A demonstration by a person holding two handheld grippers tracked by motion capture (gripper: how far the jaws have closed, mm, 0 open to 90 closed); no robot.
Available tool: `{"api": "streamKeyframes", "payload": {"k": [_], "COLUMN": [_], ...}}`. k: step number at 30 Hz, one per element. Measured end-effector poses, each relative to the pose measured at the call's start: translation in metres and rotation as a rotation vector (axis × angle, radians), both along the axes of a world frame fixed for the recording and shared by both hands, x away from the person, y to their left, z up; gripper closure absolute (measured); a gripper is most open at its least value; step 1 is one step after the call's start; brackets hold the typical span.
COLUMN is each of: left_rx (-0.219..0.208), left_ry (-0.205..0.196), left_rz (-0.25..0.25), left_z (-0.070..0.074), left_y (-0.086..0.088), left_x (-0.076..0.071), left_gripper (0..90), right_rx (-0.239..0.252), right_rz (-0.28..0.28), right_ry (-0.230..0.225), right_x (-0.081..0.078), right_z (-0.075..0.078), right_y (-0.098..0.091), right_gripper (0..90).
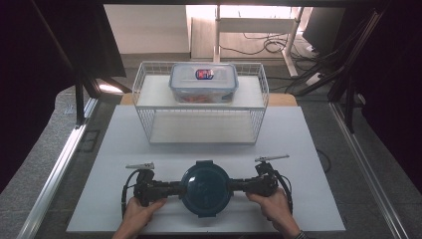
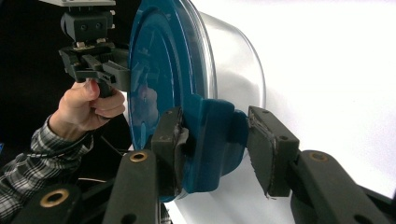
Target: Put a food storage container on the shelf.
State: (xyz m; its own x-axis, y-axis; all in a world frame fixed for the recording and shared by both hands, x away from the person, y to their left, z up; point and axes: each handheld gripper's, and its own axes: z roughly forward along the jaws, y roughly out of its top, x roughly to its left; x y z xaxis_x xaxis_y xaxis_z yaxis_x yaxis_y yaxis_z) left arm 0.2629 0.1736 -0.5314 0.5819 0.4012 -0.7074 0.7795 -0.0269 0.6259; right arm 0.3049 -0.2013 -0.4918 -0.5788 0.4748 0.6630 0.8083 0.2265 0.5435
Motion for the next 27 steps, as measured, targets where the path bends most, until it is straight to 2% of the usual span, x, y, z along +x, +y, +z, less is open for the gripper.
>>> {"api": "streamKeyframes", "payload": {"k": [2,5,8,14,18,20,22,27], "left_rx": [0.004,-0.014,-0.007,-0.033,-0.028,-0.007,-0.012,0.000], "left_ry": [0.009,0.028,0.025,0.034,0.057,0.049,0.037,-0.032], "left_rz": [0.014,0.013,0.011,0.025,0.010,0.005,0.007,0.014], "left_z": [0.000,-0.003,-0.001,0.000,0.001,0.005,0.010,0.033], "left_y": [-0.001,-0.001,-0.001,-0.003,-0.001,0.000,0.002,0.006], "left_x": [-0.001,-0.003,-0.004,-0.004,-0.002,0.002,0.004,0.009], "left_gripper": [53.5,54.1,55.3,57.2,57.8,58.0,58.1,58.2], "right_rx": [-0.002,-0.006,-0.013,-0.026,-0.037,-0.053,-0.064,-0.038], "right_rz": [-0.003,-0.006,-0.002,0.003,0.002,0.006,0.005,0.002], "right_ry": [-0.002,-0.001,-0.006,0.007,0.010,-0.017,-0.052,-0.098], "right_x": [-0.001,-0.003,-0.005,-0.006,-0.006,-0.006,-0.004,0.000], "right_z": [0.000,0.000,0.001,0.002,0.004,0.008,0.013,0.029], "right_y": [0.000,0.000,0.000,-0.002,-0.001,0.001,0.004,0.006], "right_gripper": [57.2,57.1,56.9,57.3,57.8,58.0,58.0,58.1]}}
